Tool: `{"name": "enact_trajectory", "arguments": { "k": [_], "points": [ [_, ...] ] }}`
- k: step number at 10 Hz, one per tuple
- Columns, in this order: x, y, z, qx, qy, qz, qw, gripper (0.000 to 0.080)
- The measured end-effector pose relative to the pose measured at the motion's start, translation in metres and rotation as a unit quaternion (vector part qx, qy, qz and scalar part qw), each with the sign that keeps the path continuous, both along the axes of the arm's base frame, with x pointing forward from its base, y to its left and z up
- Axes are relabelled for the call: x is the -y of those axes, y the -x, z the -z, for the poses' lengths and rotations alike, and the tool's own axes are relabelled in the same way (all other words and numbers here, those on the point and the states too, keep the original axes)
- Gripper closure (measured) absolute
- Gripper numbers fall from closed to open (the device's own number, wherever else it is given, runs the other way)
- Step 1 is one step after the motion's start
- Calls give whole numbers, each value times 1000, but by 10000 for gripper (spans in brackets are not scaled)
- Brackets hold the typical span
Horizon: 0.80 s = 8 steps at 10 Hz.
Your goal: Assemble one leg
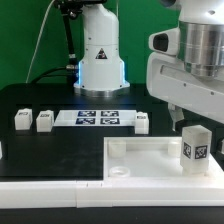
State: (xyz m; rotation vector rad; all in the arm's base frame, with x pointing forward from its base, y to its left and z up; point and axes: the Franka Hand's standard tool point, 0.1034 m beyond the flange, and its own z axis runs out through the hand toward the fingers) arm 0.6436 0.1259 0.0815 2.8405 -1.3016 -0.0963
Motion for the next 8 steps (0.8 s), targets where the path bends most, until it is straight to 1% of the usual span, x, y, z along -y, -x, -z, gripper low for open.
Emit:
{"name": "enact_trajectory", "arguments": {
  "k": [3, 4, 6, 7, 8],
  "points": [
    [-3, 1, 0, 2, -8, -155, 988, 150],
    [-1, 0, 0, 2, -10, -217, 976, 150],
    [1, 0, 0, 3, -15, -293, 956, 150],
    [1, 0, 0, 3, -16, -346, 938, 150],
    [2, 0, 0, 3, -18, -380, 925, 150]
  ]
}}
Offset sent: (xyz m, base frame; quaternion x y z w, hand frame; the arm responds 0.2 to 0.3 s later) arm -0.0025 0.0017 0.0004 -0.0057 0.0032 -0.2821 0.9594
